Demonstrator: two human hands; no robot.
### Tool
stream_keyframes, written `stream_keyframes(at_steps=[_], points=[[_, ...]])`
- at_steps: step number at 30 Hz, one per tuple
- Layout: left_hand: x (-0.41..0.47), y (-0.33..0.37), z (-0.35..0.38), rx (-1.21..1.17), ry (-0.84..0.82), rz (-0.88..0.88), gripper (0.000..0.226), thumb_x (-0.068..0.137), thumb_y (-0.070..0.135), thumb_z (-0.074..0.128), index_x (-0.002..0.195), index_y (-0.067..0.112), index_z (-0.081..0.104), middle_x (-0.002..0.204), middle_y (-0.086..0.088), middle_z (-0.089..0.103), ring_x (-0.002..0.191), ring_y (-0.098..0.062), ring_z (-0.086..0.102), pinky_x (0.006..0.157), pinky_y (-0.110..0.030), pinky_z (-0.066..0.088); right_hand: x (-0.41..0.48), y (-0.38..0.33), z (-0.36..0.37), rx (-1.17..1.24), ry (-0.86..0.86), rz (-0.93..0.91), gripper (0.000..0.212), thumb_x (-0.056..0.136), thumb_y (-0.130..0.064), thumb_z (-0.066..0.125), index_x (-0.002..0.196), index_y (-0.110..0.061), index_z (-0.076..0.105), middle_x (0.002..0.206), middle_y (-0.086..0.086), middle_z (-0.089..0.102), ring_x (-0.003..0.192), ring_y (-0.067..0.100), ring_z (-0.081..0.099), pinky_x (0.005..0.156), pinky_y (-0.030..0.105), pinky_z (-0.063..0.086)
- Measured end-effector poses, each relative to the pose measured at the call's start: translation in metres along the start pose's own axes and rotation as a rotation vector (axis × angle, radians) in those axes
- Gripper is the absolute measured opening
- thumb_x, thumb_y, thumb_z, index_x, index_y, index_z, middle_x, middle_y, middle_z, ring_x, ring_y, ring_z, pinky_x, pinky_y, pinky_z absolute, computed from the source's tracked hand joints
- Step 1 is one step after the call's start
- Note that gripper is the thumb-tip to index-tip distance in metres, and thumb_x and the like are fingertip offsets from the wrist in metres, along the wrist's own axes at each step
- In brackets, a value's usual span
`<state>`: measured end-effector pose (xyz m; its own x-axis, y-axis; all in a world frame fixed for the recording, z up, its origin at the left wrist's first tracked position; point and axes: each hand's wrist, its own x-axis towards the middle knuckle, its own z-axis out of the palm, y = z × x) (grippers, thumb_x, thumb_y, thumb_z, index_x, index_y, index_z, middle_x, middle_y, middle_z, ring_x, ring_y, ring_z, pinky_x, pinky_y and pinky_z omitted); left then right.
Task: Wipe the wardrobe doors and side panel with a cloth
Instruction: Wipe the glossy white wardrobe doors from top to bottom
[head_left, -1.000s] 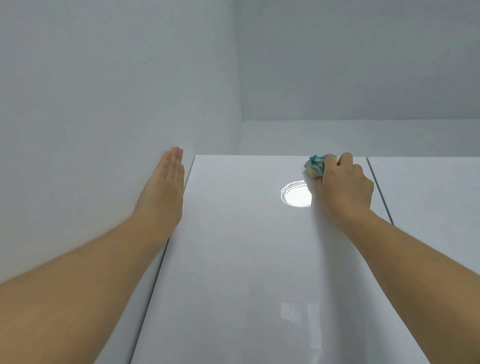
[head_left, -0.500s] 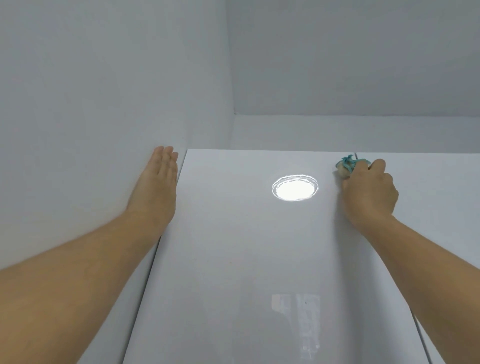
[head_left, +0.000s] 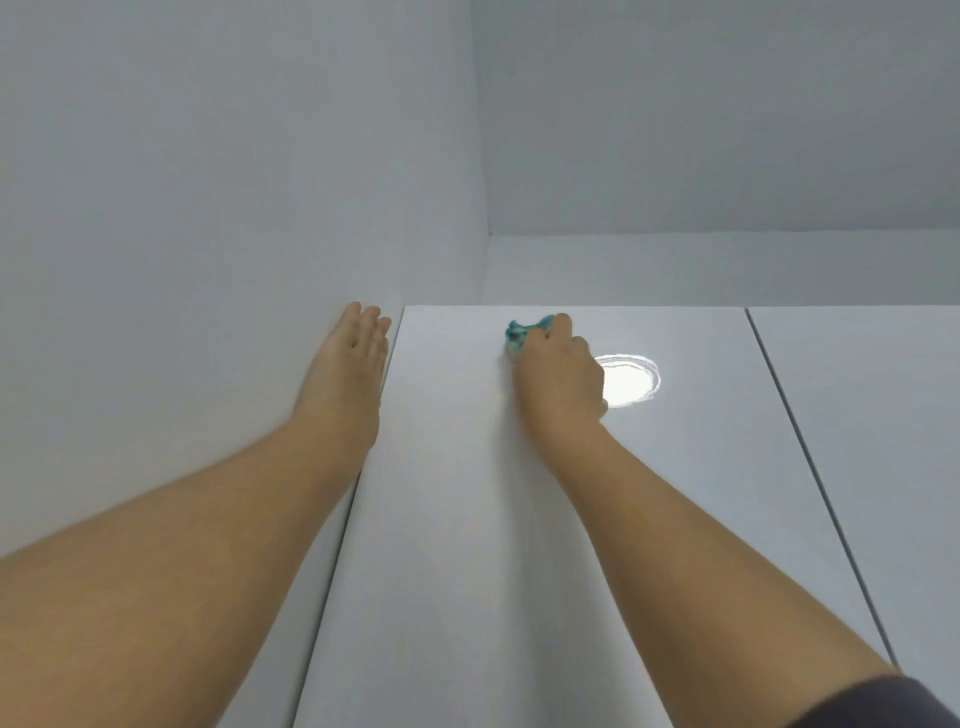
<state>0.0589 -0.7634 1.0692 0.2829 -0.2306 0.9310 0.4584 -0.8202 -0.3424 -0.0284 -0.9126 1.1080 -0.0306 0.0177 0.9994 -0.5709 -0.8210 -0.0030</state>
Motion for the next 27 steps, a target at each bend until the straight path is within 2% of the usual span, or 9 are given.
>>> stream_keyframes(at_steps=[4,7,10,12,17,22,27], points=[[-0.001,0.000,0.000,-0.004,-0.012,-0.009,0.077,0.099,0.055,0.008,0.150,0.000,-0.008,0.158,-0.020,-0.012,0.146,-0.037,-0.011,0.117,-0.054,-0.008,0.003,-0.033,0.012,0.069,-0.059,-0.274,0.025,0.091,-0.003,0.045,0.116,-0.004,0.052,0.116,0.009,0.042,0.084,0.025,0.040,0.064,0.034,0.034],[-0.002,-0.002,0.001,-0.024,-0.012,-0.004,0.083,0.096,0.062,0.008,0.150,0.001,-0.009,0.158,-0.020,-0.012,0.146,-0.037,-0.011,0.116,-0.055,-0.008,0.014,-0.033,0.016,0.174,-0.101,-0.393,0.028,0.097,-0.023,0.046,0.119,-0.012,0.058,0.114,0.006,0.045,0.096,0.025,0.048,0.072,0.033,0.042],[-0.003,-0.001,0.001,-0.015,0.000,0.001,0.084,0.096,0.063,0.008,0.150,0.001,-0.008,0.158,-0.021,-0.011,0.146,-0.038,-0.011,0.116,-0.056,-0.008,0.014,-0.018,0.022,0.141,-0.056,-0.482,0.037,0.093,-0.030,0.050,0.128,-0.024,0.056,0.115,0.003,0.046,0.105,0.024,0.045,0.081,0.034,0.038],[-0.003,0.000,0.002,-0.019,0.003,0.000,0.084,0.095,0.063,0.008,0.150,0.001,-0.007,0.158,-0.021,-0.011,0.146,-0.038,-0.010,0.116,-0.056,-0.008,0.013,-0.014,0.028,0.120,0.008,-0.503,0.038,0.091,-0.028,0.051,0.129,-0.027,0.056,0.115,0.004,0.045,0.104,0.026,0.042,0.079,0.034,0.035],[-0.002,0.000,0.002,-0.016,0.006,-0.009,0.086,0.095,0.065,0.008,0.150,0.002,-0.008,0.159,-0.020,-0.010,0.146,-0.038,-0.010,0.116,-0.056,-0.007,0.019,-0.037,0.032,0.220,0.027,-0.517,0.027,0.093,-0.021,0.051,0.115,-0.014,0.066,0.114,0.007,0.048,0.100,0.026,0.043,0.084,0.034,0.041],[-0.003,-0.001,0.002,-0.023,0.007,-0.013,0.089,0.092,0.068,0.007,0.150,0.003,-0.008,0.159,-0.019,-0.010,0.146,-0.037,-0.011,0.116,-0.055,-0.008,0.021,-0.040,0.028,0.308,-0.056,-0.613,0.032,0.092,-0.016,0.054,0.122,-0.015,0.066,0.121,0.003,0.057,0.108,0.025,0.047,0.092,0.029,0.038],[-0.003,-0.001,0.001,-0.039,0.026,-0.003,0.090,0.093,0.068,0.009,0.151,0.002,-0.007,0.159,-0.020,-0.010,0.147,-0.037,-0.010,0.117,-0.054,-0.007,0.012,-0.032,0.020,0.369,-0.157,-0.758,0.032,0.084,-0.008,0.058,0.113,-0.012,0.070,0.114,0.004,0.064,0.099,0.027,0.053,0.085,0.033,0.042]])
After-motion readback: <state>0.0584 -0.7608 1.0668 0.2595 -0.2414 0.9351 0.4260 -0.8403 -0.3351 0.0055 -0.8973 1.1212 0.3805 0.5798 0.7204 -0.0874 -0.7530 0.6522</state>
